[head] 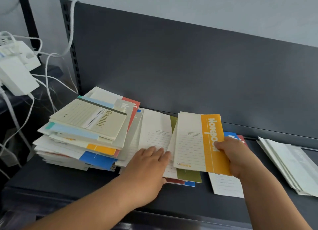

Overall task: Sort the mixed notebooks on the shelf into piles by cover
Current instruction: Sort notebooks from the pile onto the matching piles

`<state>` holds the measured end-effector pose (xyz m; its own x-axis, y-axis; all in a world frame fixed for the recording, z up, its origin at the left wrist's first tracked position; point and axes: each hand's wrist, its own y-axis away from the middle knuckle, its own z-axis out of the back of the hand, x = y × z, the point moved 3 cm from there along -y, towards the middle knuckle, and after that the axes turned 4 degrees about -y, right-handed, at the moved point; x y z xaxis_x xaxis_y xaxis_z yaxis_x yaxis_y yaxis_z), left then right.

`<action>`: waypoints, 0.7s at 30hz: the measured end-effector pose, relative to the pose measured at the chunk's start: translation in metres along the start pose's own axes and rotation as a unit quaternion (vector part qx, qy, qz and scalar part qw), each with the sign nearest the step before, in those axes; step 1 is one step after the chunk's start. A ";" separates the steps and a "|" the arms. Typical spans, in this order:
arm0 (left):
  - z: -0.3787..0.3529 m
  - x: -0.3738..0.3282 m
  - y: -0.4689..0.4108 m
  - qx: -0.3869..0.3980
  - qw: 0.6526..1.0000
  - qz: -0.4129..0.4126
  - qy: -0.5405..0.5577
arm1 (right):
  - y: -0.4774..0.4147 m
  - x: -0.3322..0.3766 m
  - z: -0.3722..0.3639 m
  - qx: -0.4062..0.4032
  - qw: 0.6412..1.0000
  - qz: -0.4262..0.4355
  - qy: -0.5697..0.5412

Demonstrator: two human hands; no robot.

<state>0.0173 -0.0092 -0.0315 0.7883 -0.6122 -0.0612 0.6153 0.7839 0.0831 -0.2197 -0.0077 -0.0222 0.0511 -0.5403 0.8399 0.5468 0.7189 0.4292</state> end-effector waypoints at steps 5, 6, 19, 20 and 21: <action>0.001 0.008 -0.003 0.032 0.995 0.085 -0.028 | 0.006 -0.007 0.000 0.027 0.999 -0.026 -0.026; 0.001 0.007 -0.003 0.042 0.995 0.085 -0.018 | 0.007 -0.007 -0.004 0.038 0.999 -0.023 -0.028; 0.020 0.017 -0.015 -0.102 0.781 0.264 0.556 | 0.002 -0.015 -0.007 0.035 0.996 0.069 -0.042; 0.019 0.016 -0.017 -0.097 0.750 0.276 0.593 | 0.002 -0.016 -0.003 0.034 0.995 0.072 -0.057; 0.019 0.013 -0.018 -0.088 0.715 0.285 0.633 | 0.002 -0.016 0.002 0.035 0.994 0.074 -0.073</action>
<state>0.0165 -0.0337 -0.0146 0.2133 0.3075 -0.9273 0.0966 0.9379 0.3332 -0.2205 0.0035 -0.0342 0.0014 -0.3610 0.9326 0.4823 0.8172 0.3156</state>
